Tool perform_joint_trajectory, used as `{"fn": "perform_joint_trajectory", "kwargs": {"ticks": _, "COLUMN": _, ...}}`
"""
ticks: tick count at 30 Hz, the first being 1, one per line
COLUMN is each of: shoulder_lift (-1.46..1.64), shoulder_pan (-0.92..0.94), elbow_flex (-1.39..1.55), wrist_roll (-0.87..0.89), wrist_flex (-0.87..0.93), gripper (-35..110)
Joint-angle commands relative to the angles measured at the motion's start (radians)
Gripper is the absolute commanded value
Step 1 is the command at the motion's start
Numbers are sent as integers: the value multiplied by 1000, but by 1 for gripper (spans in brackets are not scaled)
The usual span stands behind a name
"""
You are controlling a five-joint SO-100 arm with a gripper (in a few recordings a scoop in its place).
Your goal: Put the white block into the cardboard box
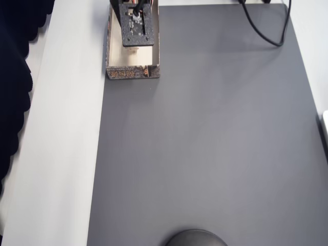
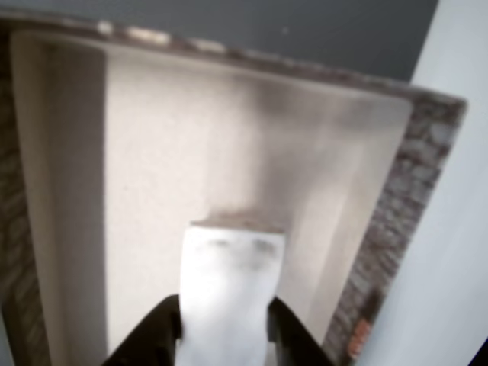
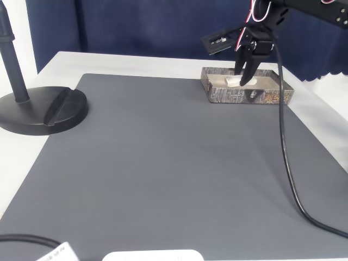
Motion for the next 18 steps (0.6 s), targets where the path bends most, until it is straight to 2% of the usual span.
{"fn": "perform_joint_trajectory", "kwargs": {"ticks": 1, "shoulder_lift": 8, "shoulder_pan": 11, "elbow_flex": -71, "wrist_roll": -28, "wrist_flex": -15, "gripper": -2}}
{"fn": "perform_joint_trajectory", "kwargs": {"ticks": 18, "shoulder_lift": -2, "shoulder_pan": 6, "elbow_flex": -72, "wrist_roll": -69, "wrist_flex": -31, "gripper": 0}}
